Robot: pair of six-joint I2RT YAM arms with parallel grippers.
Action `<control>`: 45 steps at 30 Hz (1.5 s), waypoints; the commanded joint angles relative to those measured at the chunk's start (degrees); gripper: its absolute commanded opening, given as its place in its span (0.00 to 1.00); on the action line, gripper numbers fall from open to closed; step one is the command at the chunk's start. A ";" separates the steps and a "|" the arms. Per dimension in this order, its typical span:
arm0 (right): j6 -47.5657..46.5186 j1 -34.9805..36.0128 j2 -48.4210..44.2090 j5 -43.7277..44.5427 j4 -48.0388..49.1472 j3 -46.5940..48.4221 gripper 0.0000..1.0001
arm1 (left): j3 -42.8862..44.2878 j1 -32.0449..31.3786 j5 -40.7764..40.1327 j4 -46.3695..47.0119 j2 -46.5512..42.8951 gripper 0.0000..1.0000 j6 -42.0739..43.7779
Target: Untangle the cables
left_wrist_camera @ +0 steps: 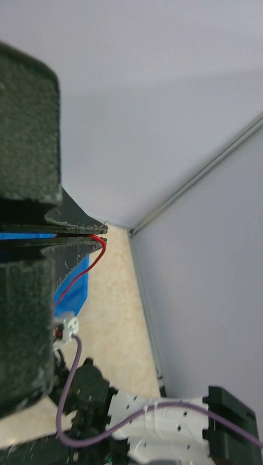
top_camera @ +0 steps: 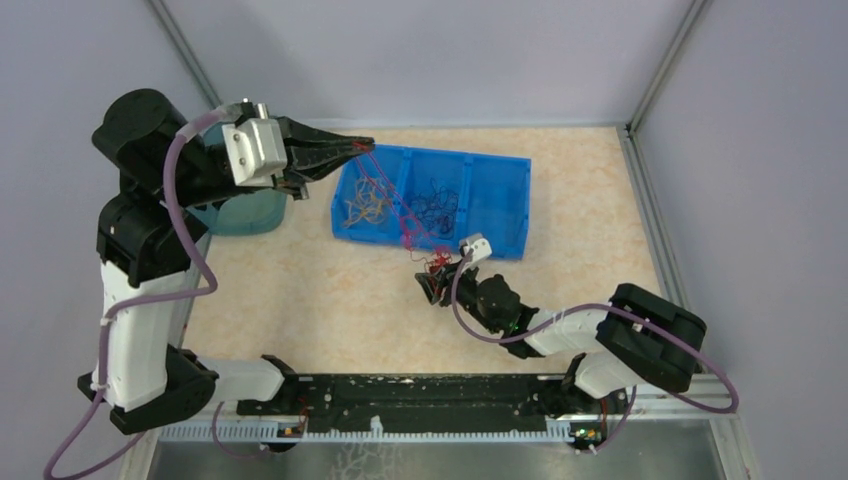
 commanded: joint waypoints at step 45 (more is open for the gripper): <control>-8.99 -2.29 -18.15 -25.01 -16.37 27.64 0.66 | -15.92 -0.15 -6.32 -0.63 -13.42 0.00 14.50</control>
